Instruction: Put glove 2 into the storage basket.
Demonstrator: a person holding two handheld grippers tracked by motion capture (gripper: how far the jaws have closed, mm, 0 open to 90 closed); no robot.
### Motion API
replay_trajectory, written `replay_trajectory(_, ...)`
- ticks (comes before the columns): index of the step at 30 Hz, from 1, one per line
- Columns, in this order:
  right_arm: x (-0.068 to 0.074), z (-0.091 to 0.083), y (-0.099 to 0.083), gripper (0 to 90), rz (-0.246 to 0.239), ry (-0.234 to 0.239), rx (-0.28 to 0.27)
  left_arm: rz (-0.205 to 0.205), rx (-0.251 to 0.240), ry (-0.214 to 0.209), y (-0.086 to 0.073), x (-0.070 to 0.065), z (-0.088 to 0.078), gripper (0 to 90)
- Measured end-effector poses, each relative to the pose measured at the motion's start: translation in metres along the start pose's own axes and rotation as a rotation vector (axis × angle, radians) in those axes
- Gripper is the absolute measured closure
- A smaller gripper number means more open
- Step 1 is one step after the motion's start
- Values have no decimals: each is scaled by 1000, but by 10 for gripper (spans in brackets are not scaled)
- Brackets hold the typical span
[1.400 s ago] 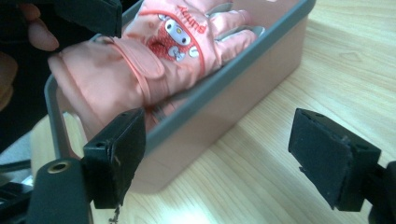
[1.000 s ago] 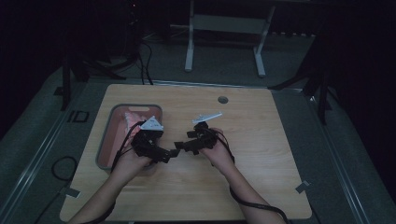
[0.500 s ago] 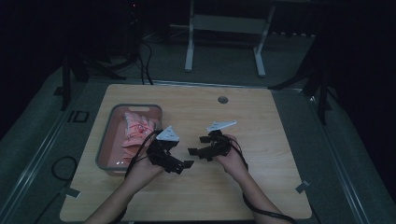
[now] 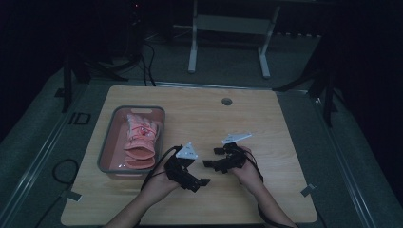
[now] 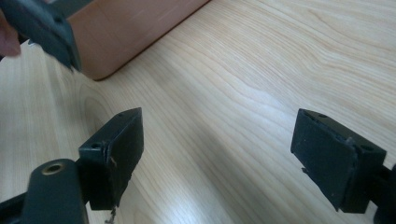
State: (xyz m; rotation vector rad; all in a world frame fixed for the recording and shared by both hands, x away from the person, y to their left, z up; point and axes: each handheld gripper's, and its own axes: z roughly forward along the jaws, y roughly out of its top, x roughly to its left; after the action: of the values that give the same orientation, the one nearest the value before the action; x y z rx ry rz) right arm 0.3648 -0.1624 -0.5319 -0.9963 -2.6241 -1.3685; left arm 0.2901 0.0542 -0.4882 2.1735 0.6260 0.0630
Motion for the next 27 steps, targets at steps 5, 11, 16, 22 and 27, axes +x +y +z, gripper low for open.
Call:
replay_trajectory(5,-5,-6,-10,171,-6,-17,4,14,14,-11,-5,-6,12,22)
replay_trajectory(11,-8,-13,-24,171,-11,-27,-10,29,13,-35,-10,-11,23,22)
replay_trajectory(16,-9,-17,-32,171,-17,-37,-7,35,14,-47,-16,-14,33,22)
replay_trajectory(22,-8,-19,-41,169,-25,-37,7,47,10,-62,-21,-17,43,22)
replay_trajectory(27,-9,-25,-47,168,-24,-41,-15,51,5,-79,-25,-18,48,22)
